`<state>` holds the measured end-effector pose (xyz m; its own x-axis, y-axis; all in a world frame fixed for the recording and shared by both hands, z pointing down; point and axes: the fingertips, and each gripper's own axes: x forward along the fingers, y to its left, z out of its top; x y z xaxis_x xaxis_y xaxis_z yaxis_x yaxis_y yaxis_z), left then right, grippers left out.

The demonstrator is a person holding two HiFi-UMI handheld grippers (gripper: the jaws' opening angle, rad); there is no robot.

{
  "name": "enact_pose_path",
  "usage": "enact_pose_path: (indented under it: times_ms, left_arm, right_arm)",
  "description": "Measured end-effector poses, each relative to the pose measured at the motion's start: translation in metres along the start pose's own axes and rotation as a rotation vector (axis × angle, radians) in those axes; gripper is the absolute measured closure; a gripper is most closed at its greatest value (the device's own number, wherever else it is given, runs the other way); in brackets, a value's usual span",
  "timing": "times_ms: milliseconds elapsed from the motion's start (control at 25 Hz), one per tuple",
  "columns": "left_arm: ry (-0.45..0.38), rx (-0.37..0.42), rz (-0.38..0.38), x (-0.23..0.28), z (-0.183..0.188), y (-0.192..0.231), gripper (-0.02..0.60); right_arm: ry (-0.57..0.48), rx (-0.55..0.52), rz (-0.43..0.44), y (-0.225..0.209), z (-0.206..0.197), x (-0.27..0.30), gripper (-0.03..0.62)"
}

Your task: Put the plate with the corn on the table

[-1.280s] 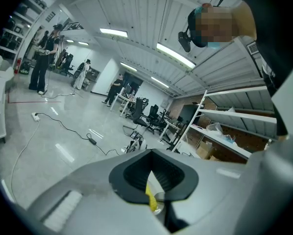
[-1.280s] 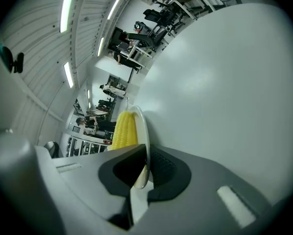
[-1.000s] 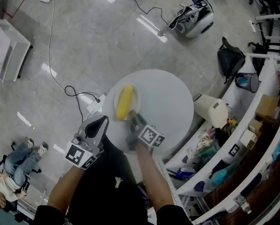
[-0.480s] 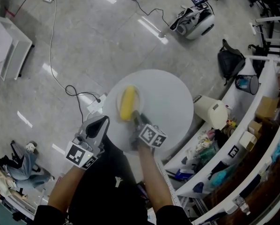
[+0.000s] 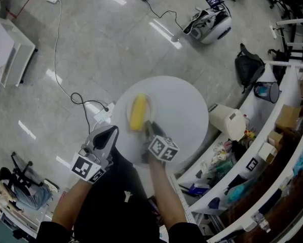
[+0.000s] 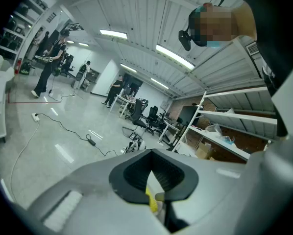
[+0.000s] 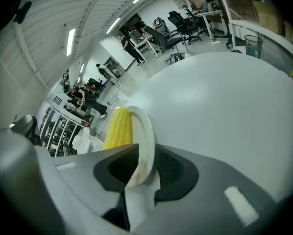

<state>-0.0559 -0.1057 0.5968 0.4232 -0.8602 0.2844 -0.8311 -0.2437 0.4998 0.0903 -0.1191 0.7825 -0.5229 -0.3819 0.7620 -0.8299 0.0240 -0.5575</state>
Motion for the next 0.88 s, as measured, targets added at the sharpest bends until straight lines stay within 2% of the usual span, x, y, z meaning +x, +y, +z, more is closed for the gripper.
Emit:
enact_pose_path:
  times_ms: [480,800,880]
  left_arm:
    - [-0.019,0.019,-0.014,-0.004,0.006,-0.01,0.577]
    - [-0.041,0.034,0.004,-0.013,0.013,-0.016,0.577]
    - [-0.043,0.036,0.008,-0.016,0.016,-0.018,0.577]
  right_arm:
    - [-0.042,0.009,-0.008,0.0,0.01,-0.015,0.49]
    - [-0.058,-0.023,-0.045,0.004,0.006,-0.029,0.582]
    - [-0.055,-0.042,-0.037,0.01,0.004,-0.032,0.583]
